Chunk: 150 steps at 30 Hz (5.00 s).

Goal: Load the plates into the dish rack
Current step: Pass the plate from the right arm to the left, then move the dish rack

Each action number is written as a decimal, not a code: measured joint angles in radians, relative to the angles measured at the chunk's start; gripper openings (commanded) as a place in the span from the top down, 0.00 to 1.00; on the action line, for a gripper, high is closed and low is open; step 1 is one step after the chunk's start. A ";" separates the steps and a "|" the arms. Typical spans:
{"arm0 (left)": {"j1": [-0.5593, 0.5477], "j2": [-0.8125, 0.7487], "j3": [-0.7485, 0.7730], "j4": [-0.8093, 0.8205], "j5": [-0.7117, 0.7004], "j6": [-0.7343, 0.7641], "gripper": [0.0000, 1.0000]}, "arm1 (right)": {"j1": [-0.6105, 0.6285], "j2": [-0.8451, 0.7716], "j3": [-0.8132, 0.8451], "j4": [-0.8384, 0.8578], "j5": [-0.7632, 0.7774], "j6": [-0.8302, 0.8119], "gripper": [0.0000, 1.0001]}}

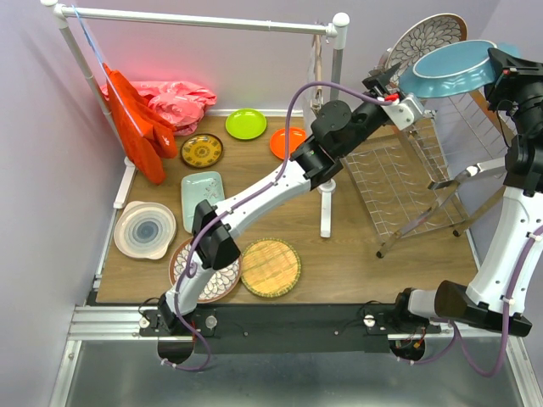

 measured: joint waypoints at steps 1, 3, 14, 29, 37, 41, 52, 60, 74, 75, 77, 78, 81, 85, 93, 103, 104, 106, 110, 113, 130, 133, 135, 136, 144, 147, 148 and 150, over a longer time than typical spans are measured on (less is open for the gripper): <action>0.003 0.006 0.010 0.005 -0.001 0.000 0.31 | 0.000 0.000 0.000 0.000 -0.001 0.004 0.99; 0.007 0.016 0.021 0.012 -0.001 0.000 0.32 | 0.000 0.000 0.000 0.000 -0.003 0.012 0.99; 0.010 0.063 0.068 0.050 0.039 0.000 0.35 | 0.000 -0.021 -0.013 -0.011 -0.040 0.024 0.99; 0.030 0.081 0.068 0.060 0.093 0.070 1.00 | 0.000 -0.058 -0.041 -0.060 -0.059 0.032 0.87; 0.030 0.081 0.055 0.063 0.089 0.010 1.00 | -0.002 -0.064 -0.064 -0.053 -0.062 0.037 0.52; 0.028 0.081 0.053 0.066 0.081 -0.038 1.00 | -0.002 -0.072 -0.066 -0.013 -0.063 0.048 0.37; 0.029 0.081 0.055 0.074 0.025 -0.098 1.00 | -0.002 -0.116 -0.090 0.078 -0.080 0.041 0.03; 0.048 0.081 0.056 0.074 0.005 -0.172 1.00 | -0.002 -0.163 -0.154 0.090 -0.101 0.000 0.00; 0.083 0.076 0.061 0.068 -0.014 -0.298 1.00 | -0.002 -0.211 -0.241 0.107 -0.184 -0.277 0.00; 0.087 0.072 0.061 0.063 -0.013 -0.308 1.00 | -0.002 -0.211 -0.241 0.109 -0.216 -0.341 0.00; 0.094 0.061 0.058 0.047 -0.013 -0.326 1.00 | -0.002 -0.210 -0.241 0.114 -0.259 -0.435 0.00; 0.097 0.051 0.053 0.041 -0.012 -0.332 1.00 | -0.002 -0.210 -0.240 0.122 -0.298 -0.518 0.00; 0.107 0.024 0.043 0.025 -0.005 -0.355 1.00 | -0.002 -0.209 -0.227 0.138 -0.365 -0.709 0.00; 0.121 -0.012 0.027 0.024 0.019 -0.375 1.00 | -0.002 -0.205 -0.185 0.159 -0.440 -1.036 0.00; 0.127 -0.069 -0.010 0.024 0.095 -0.399 1.00 | -0.002 -0.200 -0.164 0.181 -0.533 -1.674 0.08; 0.127 -0.080 -0.067 0.022 0.167 -0.418 1.00 | -0.002 -0.169 -0.198 0.201 -0.545 -2.321 0.19; 0.127 -0.080 -0.070 0.021 0.172 -0.419 1.00 | -0.002 -0.167 -0.198 0.209 -0.545 -2.347 0.19; 0.127 -0.080 -0.070 0.020 0.178 -0.420 1.00 | -0.002 -0.167 -0.198 0.223 -0.547 -2.375 0.19; 0.129 -0.080 -0.070 0.023 0.192 -0.422 1.00 | -0.002 -0.167 -0.196 0.256 -0.563 -2.406 0.16; 0.133 -0.080 -0.070 0.022 0.206 -0.423 1.00 | -0.002 -0.167 -0.187 0.264 -0.597 -2.406 0.14; 0.174 -0.032 0.032 0.047 0.201 -0.500 1.00 | -0.002 -0.134 -0.118 0.290 -0.380 -1.961 0.06; 0.174 -0.013 0.051 0.069 0.182 -0.509 1.00 | -0.002 -0.161 -0.157 0.293 -0.294 -1.862 0.04; 0.174 0.006 0.067 0.082 0.167 -0.521 1.00 | -0.002 -0.185 -0.185 0.292 -0.250 -1.796 0.01; 0.174 0.011 0.070 0.085 0.164 -0.525 1.00 | -0.002 -0.198 -0.200 0.294 -0.228 -1.770 0.01; 0.174 0.052 0.077 0.089 0.129 -0.551 1.00 | -0.002 -0.240 -0.237 0.213 -0.166 -1.677 0.03; 0.174 0.055 0.076 0.088 0.121 -0.566 1.00 | -0.002 -0.208 -0.188 0.113 -0.195 -1.664 0.03; 0.174 0.055 0.076 0.090 0.121 -0.570 1.00 | -0.002 -0.179 -0.147 0.056 -0.226 -1.665 0.02; 0.174 0.055 0.075 0.095 0.120 -0.577 1.00 | -0.002 -0.149 -0.097 -0.011 -0.274 -1.685 0.02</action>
